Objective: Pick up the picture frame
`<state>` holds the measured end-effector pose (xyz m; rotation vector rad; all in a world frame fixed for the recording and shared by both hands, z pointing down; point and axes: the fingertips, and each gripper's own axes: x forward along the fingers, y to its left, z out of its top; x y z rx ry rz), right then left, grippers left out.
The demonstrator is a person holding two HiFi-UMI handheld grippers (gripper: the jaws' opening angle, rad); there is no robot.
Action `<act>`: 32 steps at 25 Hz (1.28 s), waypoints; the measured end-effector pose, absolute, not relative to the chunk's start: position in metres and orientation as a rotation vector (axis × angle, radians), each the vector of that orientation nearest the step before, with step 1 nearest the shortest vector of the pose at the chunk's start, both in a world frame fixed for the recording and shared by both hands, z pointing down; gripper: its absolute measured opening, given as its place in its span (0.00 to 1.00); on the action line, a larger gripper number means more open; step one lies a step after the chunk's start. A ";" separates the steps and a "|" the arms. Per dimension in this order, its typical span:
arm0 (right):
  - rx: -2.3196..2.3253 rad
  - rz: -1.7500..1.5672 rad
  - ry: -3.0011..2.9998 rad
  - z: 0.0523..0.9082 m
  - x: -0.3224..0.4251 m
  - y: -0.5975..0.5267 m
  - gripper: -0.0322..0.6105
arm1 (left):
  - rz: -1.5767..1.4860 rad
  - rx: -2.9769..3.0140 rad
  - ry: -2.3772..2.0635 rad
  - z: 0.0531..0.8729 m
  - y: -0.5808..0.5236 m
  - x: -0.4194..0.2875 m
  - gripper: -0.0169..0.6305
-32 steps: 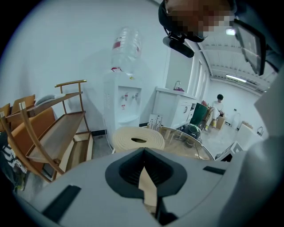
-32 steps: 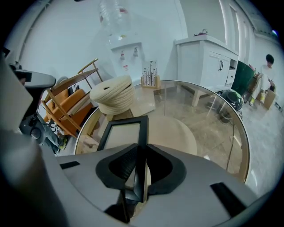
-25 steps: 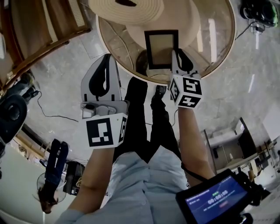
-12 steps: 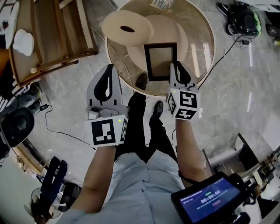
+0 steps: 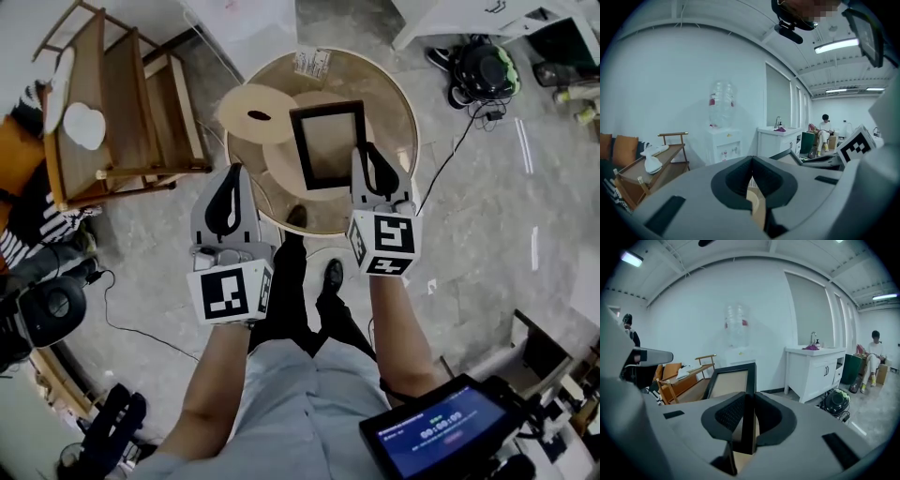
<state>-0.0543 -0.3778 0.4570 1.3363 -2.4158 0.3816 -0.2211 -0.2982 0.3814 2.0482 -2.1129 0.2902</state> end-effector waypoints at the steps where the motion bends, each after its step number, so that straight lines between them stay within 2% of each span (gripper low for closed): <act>1: 1.349 0.365 -2.430 0.443 -0.050 -0.376 0.17 | 0.279 2.060 -2.125 0.371 -0.296 -0.216 0.04; 25: 1.425 -0.137 -2.777 0.172 0.054 -0.241 0.17 | 0.044 2.279 -2.405 0.155 -0.183 -0.100 0.04; 32: 1.428 -0.267 -2.830 0.133 0.062 -0.203 0.17 | -0.004 2.333 -2.474 0.118 -0.151 -0.090 0.04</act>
